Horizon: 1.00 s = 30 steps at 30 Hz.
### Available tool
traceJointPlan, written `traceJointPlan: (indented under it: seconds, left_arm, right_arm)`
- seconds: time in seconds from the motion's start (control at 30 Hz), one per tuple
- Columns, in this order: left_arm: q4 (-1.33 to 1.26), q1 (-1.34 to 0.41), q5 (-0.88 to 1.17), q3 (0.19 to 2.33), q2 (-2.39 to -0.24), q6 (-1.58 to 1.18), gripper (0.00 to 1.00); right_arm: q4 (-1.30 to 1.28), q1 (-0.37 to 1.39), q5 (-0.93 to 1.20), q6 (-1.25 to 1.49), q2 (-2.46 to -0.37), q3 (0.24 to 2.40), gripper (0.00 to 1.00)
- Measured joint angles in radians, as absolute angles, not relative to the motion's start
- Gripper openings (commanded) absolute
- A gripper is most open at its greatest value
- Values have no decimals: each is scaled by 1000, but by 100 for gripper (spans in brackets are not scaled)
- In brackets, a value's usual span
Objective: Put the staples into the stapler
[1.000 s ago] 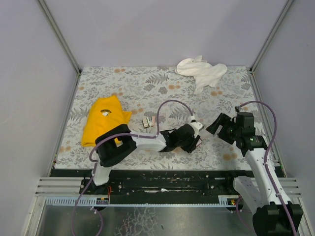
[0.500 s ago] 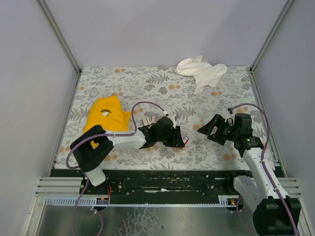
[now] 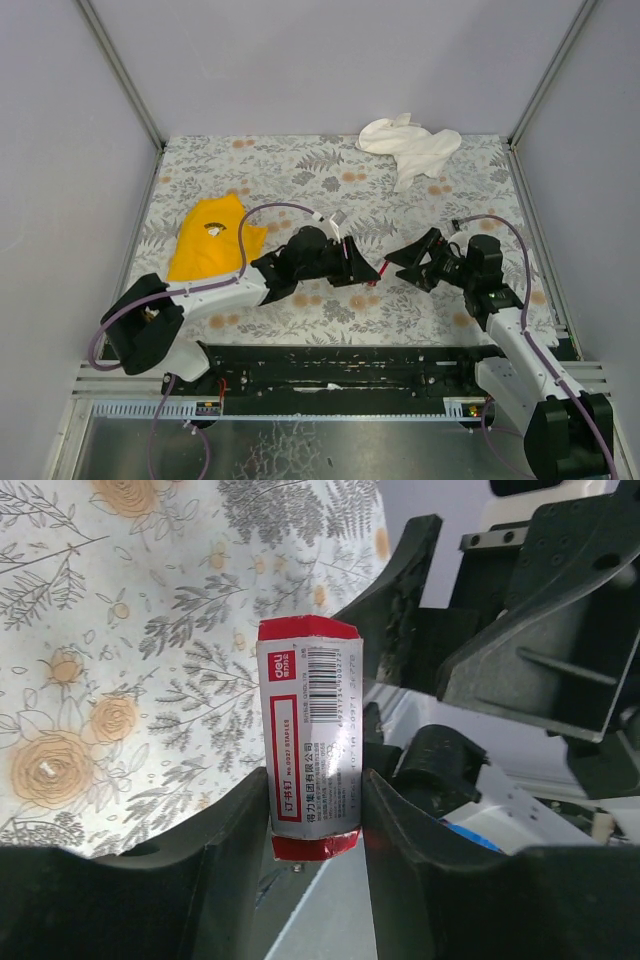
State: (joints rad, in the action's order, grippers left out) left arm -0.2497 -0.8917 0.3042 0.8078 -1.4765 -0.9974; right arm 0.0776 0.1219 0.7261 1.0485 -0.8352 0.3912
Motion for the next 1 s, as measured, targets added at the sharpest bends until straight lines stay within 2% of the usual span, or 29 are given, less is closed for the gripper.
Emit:
traceJointPlan:
  seconds: [0.27,1.0]
  left_arm:
    - [-321,-889,308,788,-1423,-1082,39]
    - [-474,-889,296,729,-1375,-1220,42]
  right_arm:
    - [246,234,706,1190,-849,370,88]
    - [497,353,569,1423,-863,337,47]
